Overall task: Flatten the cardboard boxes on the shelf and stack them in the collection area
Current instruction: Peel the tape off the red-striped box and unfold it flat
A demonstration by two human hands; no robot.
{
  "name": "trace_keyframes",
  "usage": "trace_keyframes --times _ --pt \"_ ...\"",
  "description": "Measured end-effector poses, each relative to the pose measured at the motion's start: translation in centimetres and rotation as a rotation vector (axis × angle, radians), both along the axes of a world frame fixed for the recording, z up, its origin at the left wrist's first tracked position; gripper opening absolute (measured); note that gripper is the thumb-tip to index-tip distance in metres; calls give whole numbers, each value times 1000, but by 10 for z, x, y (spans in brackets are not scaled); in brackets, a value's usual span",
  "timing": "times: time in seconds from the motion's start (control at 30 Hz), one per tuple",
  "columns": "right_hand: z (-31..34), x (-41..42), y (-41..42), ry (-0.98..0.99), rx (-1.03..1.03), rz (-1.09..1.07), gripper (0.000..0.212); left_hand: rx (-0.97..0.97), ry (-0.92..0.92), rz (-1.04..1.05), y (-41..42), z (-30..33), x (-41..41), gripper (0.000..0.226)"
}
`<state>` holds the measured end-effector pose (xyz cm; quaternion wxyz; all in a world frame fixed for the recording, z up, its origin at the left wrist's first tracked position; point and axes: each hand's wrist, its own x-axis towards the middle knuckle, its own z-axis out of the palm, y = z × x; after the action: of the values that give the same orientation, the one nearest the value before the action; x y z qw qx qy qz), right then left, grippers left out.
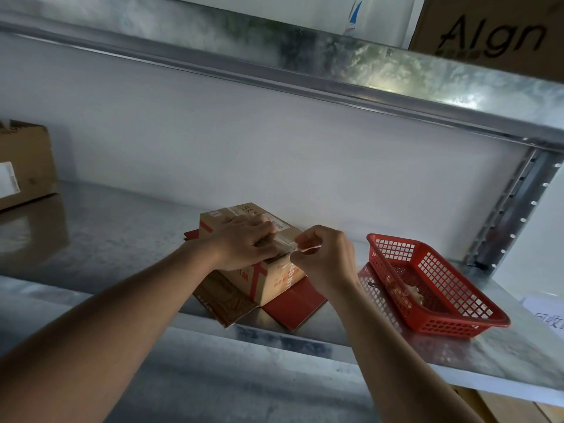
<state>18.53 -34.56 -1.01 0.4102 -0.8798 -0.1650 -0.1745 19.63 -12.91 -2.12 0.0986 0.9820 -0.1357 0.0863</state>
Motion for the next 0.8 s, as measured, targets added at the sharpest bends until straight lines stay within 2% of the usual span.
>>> trace_keyframes --times 0.1,0.27,0.4,0.57,0.7,0.8 --pt "2 2 -2 -57 -30 -31 21 -23 14 -17 3 3 -3 63" --pt "9 18 -38 -176 -76 -227 16 -73 58 3 7 6 -10 87" --pt "8 18 -41 -373 -189 -74 22 -110 77 7 4 10 -9 80" --pt "3 14 -27 -493 -266 214 29 -168 105 82 -11 17 -2 38" --pt "0 18 -20 -462 -223 323 32 -184 79 122 -27 22 2 36" --pt "-1 23 -16 -311 -169 337 32 -221 61 151 -29 21 4 32"
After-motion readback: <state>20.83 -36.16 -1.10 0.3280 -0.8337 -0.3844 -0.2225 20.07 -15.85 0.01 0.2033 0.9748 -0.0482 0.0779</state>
